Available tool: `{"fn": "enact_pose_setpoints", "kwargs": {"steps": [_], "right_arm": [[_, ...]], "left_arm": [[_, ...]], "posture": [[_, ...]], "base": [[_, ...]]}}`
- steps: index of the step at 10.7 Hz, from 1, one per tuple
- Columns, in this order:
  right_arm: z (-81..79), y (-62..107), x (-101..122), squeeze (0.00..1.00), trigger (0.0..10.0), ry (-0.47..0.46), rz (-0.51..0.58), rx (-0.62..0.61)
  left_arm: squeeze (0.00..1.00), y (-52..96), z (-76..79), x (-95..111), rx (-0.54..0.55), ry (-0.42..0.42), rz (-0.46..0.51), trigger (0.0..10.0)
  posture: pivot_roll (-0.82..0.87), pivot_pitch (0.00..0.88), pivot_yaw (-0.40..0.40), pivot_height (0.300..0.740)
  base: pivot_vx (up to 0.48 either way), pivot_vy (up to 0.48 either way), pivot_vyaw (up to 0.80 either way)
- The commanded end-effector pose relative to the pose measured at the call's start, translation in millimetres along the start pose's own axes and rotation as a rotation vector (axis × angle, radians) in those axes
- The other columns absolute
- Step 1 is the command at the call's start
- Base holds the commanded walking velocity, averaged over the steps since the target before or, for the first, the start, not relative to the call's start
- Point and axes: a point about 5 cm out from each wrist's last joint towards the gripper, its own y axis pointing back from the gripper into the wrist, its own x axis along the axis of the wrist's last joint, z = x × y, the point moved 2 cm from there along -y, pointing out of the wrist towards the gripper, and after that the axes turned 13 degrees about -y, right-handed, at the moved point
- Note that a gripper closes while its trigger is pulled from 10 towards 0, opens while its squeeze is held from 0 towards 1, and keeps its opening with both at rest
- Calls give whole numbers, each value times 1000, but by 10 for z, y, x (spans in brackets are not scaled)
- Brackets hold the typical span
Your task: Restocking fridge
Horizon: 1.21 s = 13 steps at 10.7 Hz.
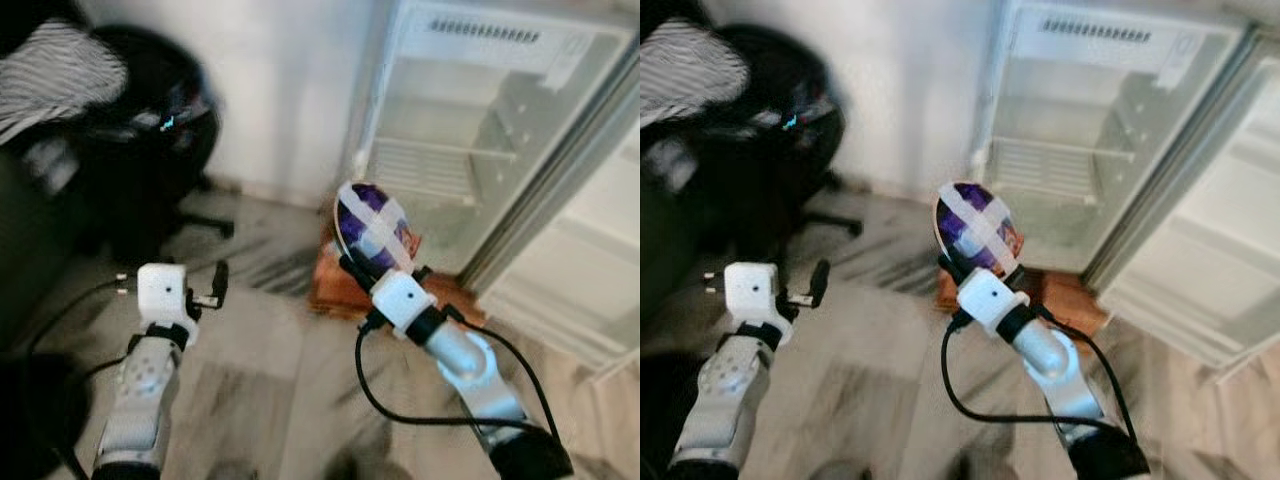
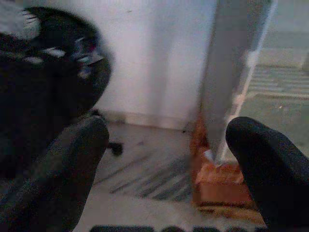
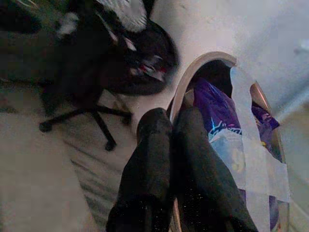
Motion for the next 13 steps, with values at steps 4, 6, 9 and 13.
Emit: {"fn": "enact_pose_setpoints", "kwargs": {"steps": [4,6,9,13], "right_arm": [[135,45,-13,0,10000,15,-13,-46],[134,44,-20,0,10000,17,-16,-43],[122,35,-23,0,10000,23,-19,-39],[157,40,-39,0,10000,32,-25,-47]], "left_arm": [[0,-9,97,14,-35,14,7,10000],[0,-2,105,3,-38,15,2,10000],[0,3,103,-6,-33,25,-4,10000],[0,14,120,-59,-28,39,-46,10000]], "posture": [[91,60,-63,740],[92,60,-64,740],[94,62,-64,740],[96,63,-63,740]], "base": [[480,0,0],[480,0,0],[480,0,0],[231,0,0]]}}
